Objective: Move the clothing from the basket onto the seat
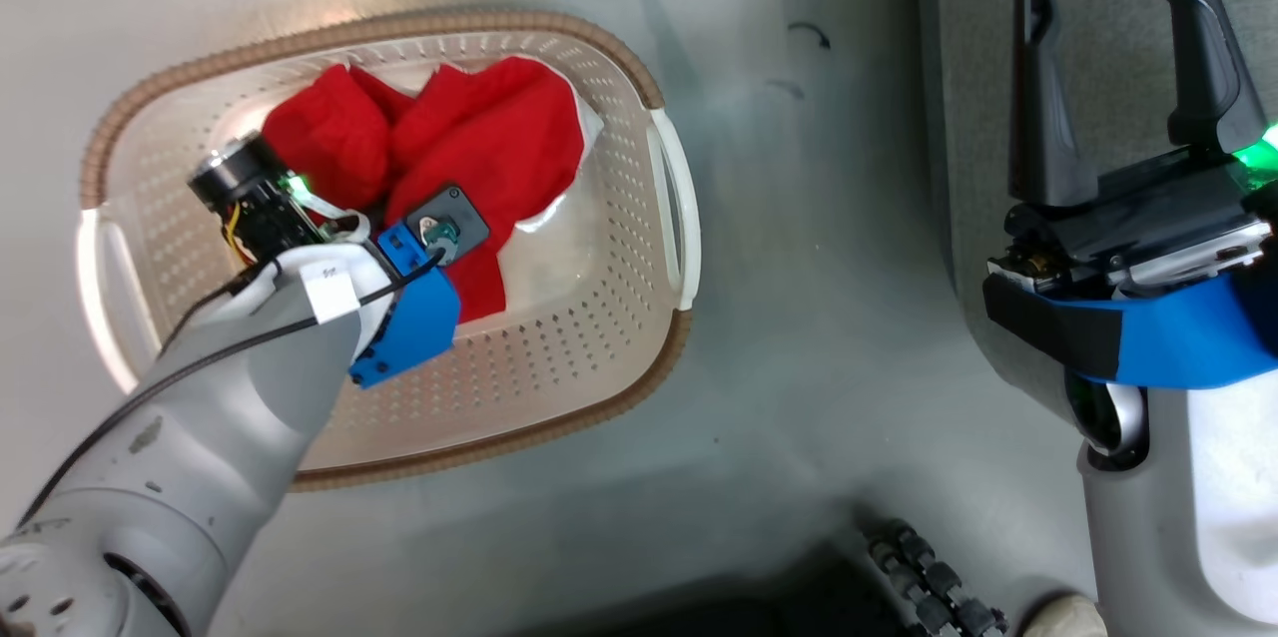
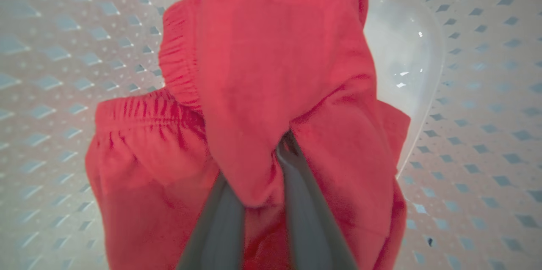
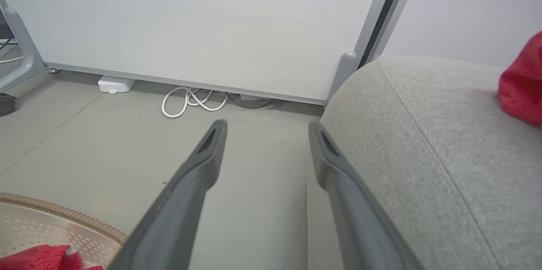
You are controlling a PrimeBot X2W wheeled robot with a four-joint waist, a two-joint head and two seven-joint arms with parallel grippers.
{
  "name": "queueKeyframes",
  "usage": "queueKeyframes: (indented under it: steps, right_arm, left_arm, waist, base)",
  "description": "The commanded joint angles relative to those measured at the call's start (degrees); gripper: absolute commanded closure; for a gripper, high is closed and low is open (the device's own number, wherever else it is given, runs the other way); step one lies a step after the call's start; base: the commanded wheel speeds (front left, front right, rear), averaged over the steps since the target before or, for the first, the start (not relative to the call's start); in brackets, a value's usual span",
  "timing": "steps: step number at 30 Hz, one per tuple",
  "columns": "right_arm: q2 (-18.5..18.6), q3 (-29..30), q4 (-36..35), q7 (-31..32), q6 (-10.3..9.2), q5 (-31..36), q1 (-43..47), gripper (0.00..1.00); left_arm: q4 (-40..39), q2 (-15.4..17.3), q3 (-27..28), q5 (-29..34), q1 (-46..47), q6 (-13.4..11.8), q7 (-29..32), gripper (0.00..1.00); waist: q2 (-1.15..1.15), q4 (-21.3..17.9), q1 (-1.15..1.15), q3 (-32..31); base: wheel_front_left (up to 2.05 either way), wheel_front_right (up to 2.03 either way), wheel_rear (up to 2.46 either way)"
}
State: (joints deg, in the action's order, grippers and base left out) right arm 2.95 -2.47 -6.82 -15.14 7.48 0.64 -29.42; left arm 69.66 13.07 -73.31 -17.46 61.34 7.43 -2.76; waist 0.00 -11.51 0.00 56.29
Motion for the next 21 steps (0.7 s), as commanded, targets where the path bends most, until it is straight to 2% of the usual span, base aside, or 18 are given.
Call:
queueKeyframes:
  steps: [1,16,21]
  right_arm:
    - [-0.11,0.14,0.28,-0.02,0.03,0.13,-0.05,0.00]
    - [-0.07,2.14,4.84,-0.02,0.03,0.85,3.88,0.00]
    - [0.12,2.94,6.60,-0.02,0.03,0.69,5.95,0.00]
  left_arm:
    - [-0.62,-0.42,-0.16,-1.25,-0.49,0.06,-0.92,1.00]
    - [-2.70,-4.87,1.60,-13.74,-4.96,0.06,-11.66,1.00]
    - [-4.77,-5.60,3.30,-16.09,-6.94,0.06,-12.49,1.00]
  waist:
    - [0.00,0.89,0.00,-1.77]
    - [0.00,6.19,0.00,-16.25]
    - [0.00,7.53,0.00,-21.47]
  base:
    - [0.00,0.00,0.00]
    - [0.00,0.00,0.00]
    - [0.00,0.00,0.00]
